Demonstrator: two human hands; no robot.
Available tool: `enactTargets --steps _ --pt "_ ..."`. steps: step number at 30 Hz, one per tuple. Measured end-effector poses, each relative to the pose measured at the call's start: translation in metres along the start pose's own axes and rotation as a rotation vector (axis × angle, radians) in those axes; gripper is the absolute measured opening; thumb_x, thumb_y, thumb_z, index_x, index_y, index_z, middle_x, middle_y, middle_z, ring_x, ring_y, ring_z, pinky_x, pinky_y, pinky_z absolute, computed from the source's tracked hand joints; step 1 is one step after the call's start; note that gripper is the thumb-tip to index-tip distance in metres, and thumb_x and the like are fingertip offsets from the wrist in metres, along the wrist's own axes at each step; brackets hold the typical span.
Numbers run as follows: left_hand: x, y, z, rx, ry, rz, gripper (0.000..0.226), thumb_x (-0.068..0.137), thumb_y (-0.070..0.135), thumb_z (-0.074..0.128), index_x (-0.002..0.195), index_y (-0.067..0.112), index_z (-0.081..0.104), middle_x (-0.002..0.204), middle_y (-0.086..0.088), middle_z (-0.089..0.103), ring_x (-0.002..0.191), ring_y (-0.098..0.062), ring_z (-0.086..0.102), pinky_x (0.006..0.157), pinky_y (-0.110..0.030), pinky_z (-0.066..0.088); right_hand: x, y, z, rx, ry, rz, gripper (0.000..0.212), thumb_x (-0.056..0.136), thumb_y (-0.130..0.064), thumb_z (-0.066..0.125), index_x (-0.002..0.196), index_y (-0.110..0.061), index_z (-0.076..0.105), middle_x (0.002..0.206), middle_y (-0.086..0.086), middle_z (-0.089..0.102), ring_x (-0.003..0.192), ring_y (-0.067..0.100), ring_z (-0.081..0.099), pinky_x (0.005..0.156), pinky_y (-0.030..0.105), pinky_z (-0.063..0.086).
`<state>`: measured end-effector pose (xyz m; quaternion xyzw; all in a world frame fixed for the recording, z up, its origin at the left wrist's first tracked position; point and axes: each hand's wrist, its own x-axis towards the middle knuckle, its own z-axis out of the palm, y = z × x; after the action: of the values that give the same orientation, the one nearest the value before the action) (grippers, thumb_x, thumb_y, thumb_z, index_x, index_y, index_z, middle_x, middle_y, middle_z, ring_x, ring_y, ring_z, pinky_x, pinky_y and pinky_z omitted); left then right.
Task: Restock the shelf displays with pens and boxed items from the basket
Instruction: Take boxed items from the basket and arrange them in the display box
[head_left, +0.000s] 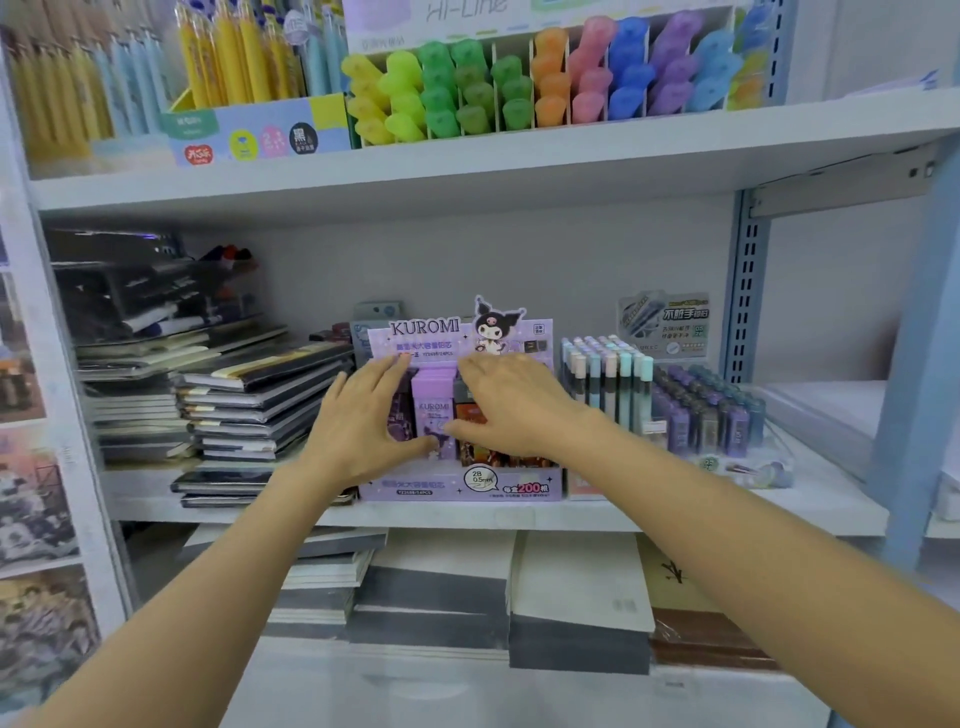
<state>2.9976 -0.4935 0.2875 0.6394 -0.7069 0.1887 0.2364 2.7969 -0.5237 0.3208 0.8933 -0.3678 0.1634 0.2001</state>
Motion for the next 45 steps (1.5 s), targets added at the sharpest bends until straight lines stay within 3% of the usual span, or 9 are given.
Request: enactTargets --steps 7,12,16,24,28,33,38,42,45 --pt "0.002 -0.006 0.007 0.0 0.103 0.093 0.09 0.072 0.052 0.076 0.146 0.017 0.037 0.147 -0.003 0.043 0.135 -0.023 0.038 0.115 -0.043 0.025 0.009 0.005 0.001 -0.048 0.05 0.001 0.044 0.092 -0.052 0.054 0.108 -0.01 0.054 0.097 0.007 0.065 0.081 0.024 0.055 0.067 0.033 0.038" --pt "0.003 -0.002 -0.005 0.043 0.018 0.063 0.09 0.079 0.057 0.067 0.152 0.023 0.026 0.157 0.0 0.028 0.148 -0.022 0.016 0.12 -0.046 0.011 0.005 0.004 0.001 -0.044 0.015 -0.009 0.047 0.093 -0.046 0.053 0.123 -0.011 0.05 0.115 0.005 0.061 0.105 0.026 0.058 0.087 0.037 0.042" --pt "0.007 0.013 -0.01 0.02 0.043 0.183 0.097 0.081 0.056 0.065 0.155 0.023 0.013 0.163 0.002 0.012 0.15 -0.017 -0.001 0.122 -0.041 0.002 -0.006 0.015 -0.004 -0.091 -0.004 -0.011 0.078 0.09 -0.053 0.054 0.149 -0.009 0.028 0.156 0.01 0.03 0.143 0.024 0.03 0.119 0.043 0.018" --pt "0.022 0.039 0.004 0.029 -0.016 0.078 0.092 0.077 0.067 0.062 0.149 0.019 0.03 0.152 0.0 0.039 0.141 -0.018 0.031 0.121 -0.043 0.009 -0.018 0.021 -0.002 -0.056 -0.012 0.049 0.057 0.089 -0.052 0.056 0.131 -0.014 0.047 0.129 0.003 0.06 0.12 0.022 0.053 0.114 0.04 0.025" --pt "0.01 0.041 0.001 -0.02 0.007 0.107 0.104 0.079 0.069 0.058 0.156 0.019 0.009 0.163 0.0 0.01 0.15 -0.018 0.003 0.122 -0.043 -0.002 -0.023 0.031 -0.017 0.086 0.051 0.032 0.066 0.086 -0.055 0.058 0.136 -0.015 0.045 0.136 0.004 0.055 0.124 0.024 0.049 0.111 0.039 0.029" --pt "-0.013 0.08 0.017 -0.038 0.107 0.236 0.111 0.071 0.076 0.056 0.154 0.032 -0.004 0.162 0.004 -0.017 0.148 -0.021 -0.018 0.118 -0.056 -0.009 -0.054 0.093 -0.03 0.119 0.04 0.175 0.095 0.079 -0.073 0.054 0.154 -0.028 0.017 0.162 -0.001 0.012 0.148 0.022 0.017 0.119 0.043 0.012" --pt "-0.026 0.098 0.042 0.058 0.053 0.281 0.121 0.063 0.077 0.065 0.154 0.035 -0.004 0.16 -0.004 -0.025 0.144 -0.032 -0.029 0.111 -0.071 -0.005 -0.071 0.112 -0.013 0.249 -0.071 0.209 0.1 0.072 -0.071 0.065 0.152 -0.027 0.022 0.158 -0.002 0.027 0.144 0.022 0.026 0.114 0.039 0.025" --pt "-0.037 0.098 0.044 -0.01 0.157 0.288 0.101 0.071 0.052 0.078 0.153 0.024 0.026 0.162 -0.016 0.0 0.148 -0.038 -0.006 0.112 -0.07 0.012 -0.081 0.103 -0.012 0.166 0.144 0.142 0.096 0.076 -0.069 0.061 0.152 -0.026 0.023 0.158 0.001 0.024 0.146 0.021 0.02 0.117 0.04 0.013" --pt "-0.049 0.097 0.054 -0.067 0.344 0.337 0.05 0.087 0.032 0.067 0.132 0.012 0.057 0.146 -0.016 0.037 0.136 -0.038 0.035 0.104 -0.06 0.035 -0.111 0.084 0.001 0.14 0.385 0.037 0.057 0.083 -0.052 0.059 0.128 -0.019 0.055 0.125 0.001 0.059 0.119 0.018 0.052 0.104 0.042 0.041"
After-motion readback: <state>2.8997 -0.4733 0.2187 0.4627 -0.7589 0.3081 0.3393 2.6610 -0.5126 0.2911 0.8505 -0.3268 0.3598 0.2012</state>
